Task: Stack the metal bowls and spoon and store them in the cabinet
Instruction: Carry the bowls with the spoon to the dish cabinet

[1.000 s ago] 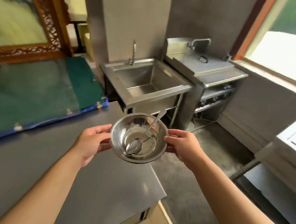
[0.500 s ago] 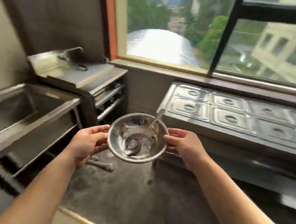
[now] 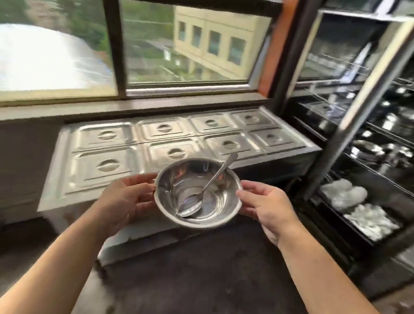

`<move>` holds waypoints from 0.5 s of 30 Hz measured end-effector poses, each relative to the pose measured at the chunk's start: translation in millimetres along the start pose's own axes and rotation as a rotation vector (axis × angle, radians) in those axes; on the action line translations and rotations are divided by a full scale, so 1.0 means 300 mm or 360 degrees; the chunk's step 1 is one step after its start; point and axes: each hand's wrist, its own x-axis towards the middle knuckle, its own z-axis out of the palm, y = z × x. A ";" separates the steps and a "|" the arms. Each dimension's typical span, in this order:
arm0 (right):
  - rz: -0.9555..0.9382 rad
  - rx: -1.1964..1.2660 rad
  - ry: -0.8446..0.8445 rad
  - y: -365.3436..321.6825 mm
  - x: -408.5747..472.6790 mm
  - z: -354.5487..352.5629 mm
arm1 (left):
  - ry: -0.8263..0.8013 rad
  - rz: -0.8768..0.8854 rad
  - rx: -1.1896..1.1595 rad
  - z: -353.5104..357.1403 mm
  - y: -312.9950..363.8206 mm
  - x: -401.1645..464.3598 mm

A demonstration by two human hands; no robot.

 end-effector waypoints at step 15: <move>-0.0202 0.0245 0.1145 -0.217 0.378 -0.563 | -0.1019 -0.0056 0.0308 0.865 0.214 0.946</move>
